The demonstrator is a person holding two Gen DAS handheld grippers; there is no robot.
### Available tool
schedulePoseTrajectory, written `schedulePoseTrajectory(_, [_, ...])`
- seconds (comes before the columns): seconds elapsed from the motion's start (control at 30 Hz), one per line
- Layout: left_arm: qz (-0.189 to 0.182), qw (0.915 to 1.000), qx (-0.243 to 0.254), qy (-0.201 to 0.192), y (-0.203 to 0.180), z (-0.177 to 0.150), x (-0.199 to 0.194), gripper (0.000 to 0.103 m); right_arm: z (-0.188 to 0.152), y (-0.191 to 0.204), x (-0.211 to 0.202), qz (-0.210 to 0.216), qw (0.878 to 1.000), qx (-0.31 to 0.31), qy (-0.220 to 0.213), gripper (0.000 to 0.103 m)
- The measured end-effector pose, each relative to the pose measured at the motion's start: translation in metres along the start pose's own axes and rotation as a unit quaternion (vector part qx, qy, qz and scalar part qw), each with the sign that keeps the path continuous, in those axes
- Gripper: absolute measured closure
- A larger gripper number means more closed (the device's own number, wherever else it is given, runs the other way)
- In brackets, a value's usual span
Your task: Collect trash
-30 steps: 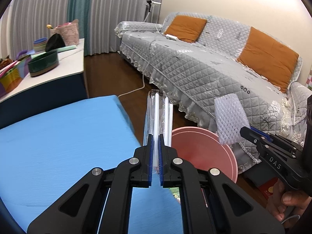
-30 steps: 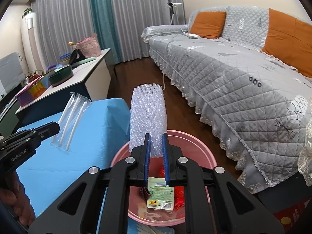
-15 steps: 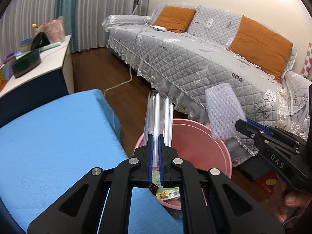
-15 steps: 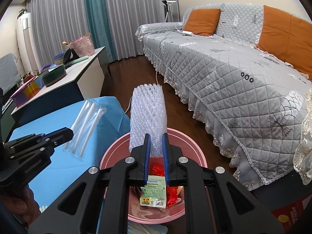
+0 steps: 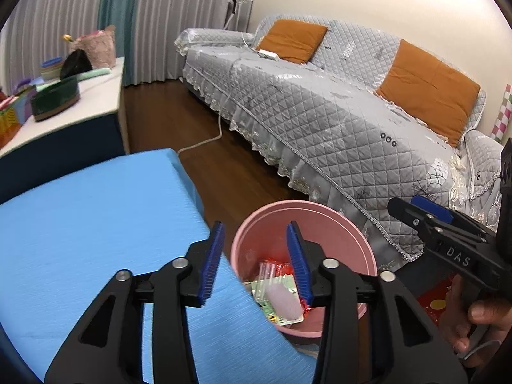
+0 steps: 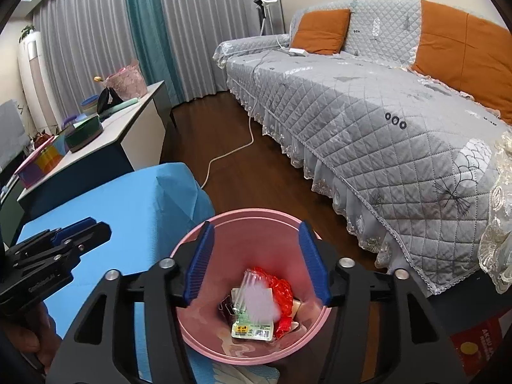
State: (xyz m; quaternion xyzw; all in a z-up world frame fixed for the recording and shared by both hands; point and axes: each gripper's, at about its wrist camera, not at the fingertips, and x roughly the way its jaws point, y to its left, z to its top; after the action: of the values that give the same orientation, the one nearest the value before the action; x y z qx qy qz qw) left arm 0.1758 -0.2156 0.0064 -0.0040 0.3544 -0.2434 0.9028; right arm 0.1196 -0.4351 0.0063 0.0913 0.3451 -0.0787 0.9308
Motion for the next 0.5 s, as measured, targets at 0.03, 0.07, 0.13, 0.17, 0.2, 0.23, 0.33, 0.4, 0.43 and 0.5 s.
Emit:
schedulePoseTrajectory(0.03, [0.003, 1.0, -0.003, -0.006, 0.003, -0.001, -0.007, 0.054, 0.001, 0.002, -0.002, 0.0, 1.0, -0.001, -0.003, 0.04])
schedulePoseTrajectory(0.07, [0.006, 0.9999, -0.006, -0.011, 0.006, -0.001, -0.014, 0.051, 0.001, 0.006, -0.005, 0.001, 1.0, -0.003, -0.007, 0.037])
schedulePoseTrajectory(0.13, [0.013, 0.9996, -0.013, -0.019, 0.014, -0.004, -0.029, 0.047, 0.001, 0.013, -0.01, 0.004, 1.0, -0.007, -0.011, 0.035])
schedulePoseTrajectory(0.17, [0.017, 0.9995, -0.015, -0.022, 0.017, -0.005, -0.035, 0.046, 0.001, 0.017, -0.012, 0.006, 1.0, -0.01, -0.013, 0.033])
schedulePoseTrajectory(0.2, [0.023, 0.9992, -0.019, -0.026, 0.022, -0.007, -0.043, 0.045, 0.001, 0.024, -0.016, 0.007, 1.0, -0.015, -0.013, 0.032])
schedulePoseTrajectory(0.23, [0.031, 0.9988, -0.023, -0.03, 0.028, -0.01, -0.053, 0.044, 0.002, 0.029, -0.019, 0.01, 1.0, -0.018, -0.014, 0.029])
schedulePoseTrajectory(0.33, [0.056, 0.9968, -0.035, -0.045, 0.043, -0.018, -0.08, 0.043, 0.005, 0.049, -0.038, 0.019, 0.998, -0.038, -0.035, 0.015])
schedulePoseTrajectory(0.4, [0.079, 0.9944, -0.04, -0.058, 0.052, -0.025, -0.098, 0.043, 0.006, 0.065, -0.054, 0.018, 0.997, -0.057, -0.056, 0.011])
schedulePoseTrajectory(0.43, [0.089, 0.9933, -0.041, -0.062, 0.056, -0.028, -0.104, 0.043, 0.005, 0.071, -0.06, 0.019, 0.996, -0.061, -0.063, 0.01])
schedulePoseTrajectory(0.5, [0.113, 0.9896, -0.046, -0.077, 0.066, -0.037, -0.123, 0.04, 0.001, 0.084, -0.073, 0.026, 0.995, -0.069, -0.072, 0.007])
